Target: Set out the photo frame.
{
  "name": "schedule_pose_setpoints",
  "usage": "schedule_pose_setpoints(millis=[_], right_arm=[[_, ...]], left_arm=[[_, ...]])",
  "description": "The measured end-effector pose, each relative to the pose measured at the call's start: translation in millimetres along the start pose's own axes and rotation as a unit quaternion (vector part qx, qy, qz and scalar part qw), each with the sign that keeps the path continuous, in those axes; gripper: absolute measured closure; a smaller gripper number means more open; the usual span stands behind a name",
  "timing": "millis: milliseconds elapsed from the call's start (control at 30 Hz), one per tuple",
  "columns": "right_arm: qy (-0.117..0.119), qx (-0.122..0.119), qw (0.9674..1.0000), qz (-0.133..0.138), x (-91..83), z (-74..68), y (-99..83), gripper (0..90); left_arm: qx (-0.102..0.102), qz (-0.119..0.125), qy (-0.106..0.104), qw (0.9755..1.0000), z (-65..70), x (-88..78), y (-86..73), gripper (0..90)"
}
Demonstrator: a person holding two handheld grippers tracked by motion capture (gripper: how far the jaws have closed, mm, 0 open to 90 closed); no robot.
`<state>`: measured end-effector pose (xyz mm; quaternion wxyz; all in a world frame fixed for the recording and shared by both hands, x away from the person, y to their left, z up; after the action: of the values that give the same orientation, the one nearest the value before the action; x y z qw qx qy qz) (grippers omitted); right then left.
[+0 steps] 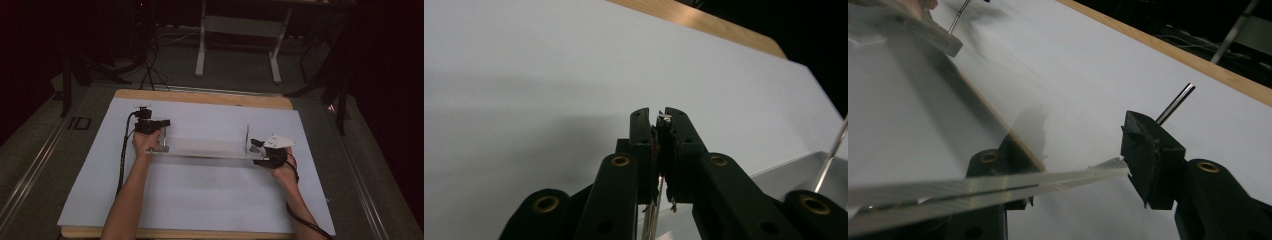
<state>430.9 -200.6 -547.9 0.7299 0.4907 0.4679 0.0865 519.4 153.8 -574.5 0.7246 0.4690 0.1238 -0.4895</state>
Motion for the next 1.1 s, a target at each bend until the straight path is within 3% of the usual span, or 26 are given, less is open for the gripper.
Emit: schedule_pose_setpoints(millis=[100,400,733,933,1000,1100], right_arm=[[0.012,0.008,0.9999,-0.004,0.3,1.2,0.4,49.5],[0.016,0.014,0.9998,-0.008,0.3,1.4,0.4,49.5],[0.017,0.032,0.9993,-0.002,0.5,5.3,6.0,49.5],[0.018,0.035,0.9992,-0.004,0.5,5.8,6.9,49.5],[0.019,0.035,0.9992,-0.006,0.5,6.1,7.2,49.5],[0.019,0.034,0.9992,-0.008,0.4,6.1,7.0,49.5]], left_arm=[[0.005,-0.001,0.003,1.0,0.0,0.0,-0.1,81.9],[0.018,-0.002,0.014,0.9997,-1.0,0.7,-0.8,75.9],[0.023,0.026,0.012,0.9993,0.2,-14.2,6.5,70.1],[0.053,0.034,0.016,0.9979,2.0,-28.3,7.1,66.6],[0.071,0.044,0.017,0.9963,4.3,-38.0,5.6,65.5],[0.081,0.057,0.009,0.995,5.5,-47.3,3.5,64.5]])
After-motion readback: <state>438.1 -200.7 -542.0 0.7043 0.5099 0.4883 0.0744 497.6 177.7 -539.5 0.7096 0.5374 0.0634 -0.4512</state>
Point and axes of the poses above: each handheld gripper's, and its own axes: x roughly forward along the jaws, y roughly out of its top, z roughly to its right, the point moved 8 cm from there along x, roughly forward along the jaws, and after that the axes turned 9 degrees about -z, right-handed, at the moved point
